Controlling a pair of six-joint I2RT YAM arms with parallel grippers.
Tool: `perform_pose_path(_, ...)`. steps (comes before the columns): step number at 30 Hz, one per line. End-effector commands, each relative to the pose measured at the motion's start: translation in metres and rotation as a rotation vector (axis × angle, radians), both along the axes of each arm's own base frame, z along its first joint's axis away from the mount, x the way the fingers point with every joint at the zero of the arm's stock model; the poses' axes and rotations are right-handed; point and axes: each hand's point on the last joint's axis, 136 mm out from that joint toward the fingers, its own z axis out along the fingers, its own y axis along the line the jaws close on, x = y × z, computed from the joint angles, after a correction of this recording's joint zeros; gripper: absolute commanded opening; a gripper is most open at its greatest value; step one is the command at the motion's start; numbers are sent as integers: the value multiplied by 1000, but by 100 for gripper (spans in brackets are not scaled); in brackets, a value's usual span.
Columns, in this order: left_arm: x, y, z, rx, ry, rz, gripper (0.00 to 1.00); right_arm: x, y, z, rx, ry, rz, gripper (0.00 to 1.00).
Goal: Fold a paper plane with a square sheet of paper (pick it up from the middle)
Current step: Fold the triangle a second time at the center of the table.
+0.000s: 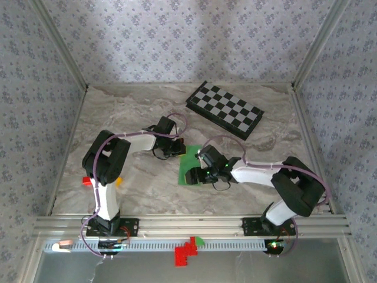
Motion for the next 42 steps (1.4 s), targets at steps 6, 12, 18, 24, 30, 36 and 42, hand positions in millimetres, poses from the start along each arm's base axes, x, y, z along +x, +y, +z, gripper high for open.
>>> perform_pose_path(6, -11, 7, -16, 51, 34, -13, 1, 19, 3, 4, 22, -29, -13, 70)
perform_pose_path(12, -11, 7, -17, 52, 36, -14, 1, 29, 6, 14, 44, -75, 13, 71)
perform_pose_path(18, -12, 7, -18, 51, 40, -14, 1, 35, 5, 16, 51, -90, 8, 71)
perform_pose_path(24, -12, 7, -17, 49, 38, -15, 1, 36, 1, 12, 29, -81, 5, 71)
perform_pose_path(30, -12, 7, -17, 51, 38, -15, 1, 7, -5, 12, -4, -30, 36, 71)
perform_pose_path(36, -12, 7, -19, 51, 40, -13, 1, -11, -11, 8, -42, -15, 36, 71)
perform_pose_path(42, -13, 8, -19, 52, 40, -15, 1, -14, -16, -8, -87, -7, 29, 71)
